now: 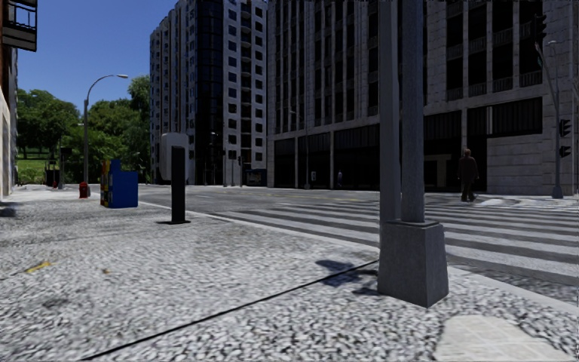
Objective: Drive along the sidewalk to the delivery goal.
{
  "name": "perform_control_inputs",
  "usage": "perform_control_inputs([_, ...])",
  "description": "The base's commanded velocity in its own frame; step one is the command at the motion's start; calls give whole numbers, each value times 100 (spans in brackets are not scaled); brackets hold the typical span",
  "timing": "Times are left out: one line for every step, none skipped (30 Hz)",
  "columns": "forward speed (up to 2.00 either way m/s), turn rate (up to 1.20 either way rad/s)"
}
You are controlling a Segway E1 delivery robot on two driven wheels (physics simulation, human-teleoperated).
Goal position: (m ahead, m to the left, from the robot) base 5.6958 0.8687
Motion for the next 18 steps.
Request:
perform_control_inputs([135,87])
perform_control_inputs([135,87])
perform_control_inputs([135,87])
perform_control_inputs([135,87])
perform_control_inputs([135,87])
perform_control_inputs([135,87])
perform_control_inputs([135,87])
perform_control_inputs([135,87])
perform_control_inputs([135,87])
perform_control_inputs([135,87])
perform_control_inputs([135,87])
perform_control_inputs([135,87])
perform_control_inputs([135,87])
perform_control_inputs([135,87])
perform_control_inputs([135,85])
perform_control_inputs([135,68])
perform_control_inputs([135,42])
perform_control_inputs([135,42])
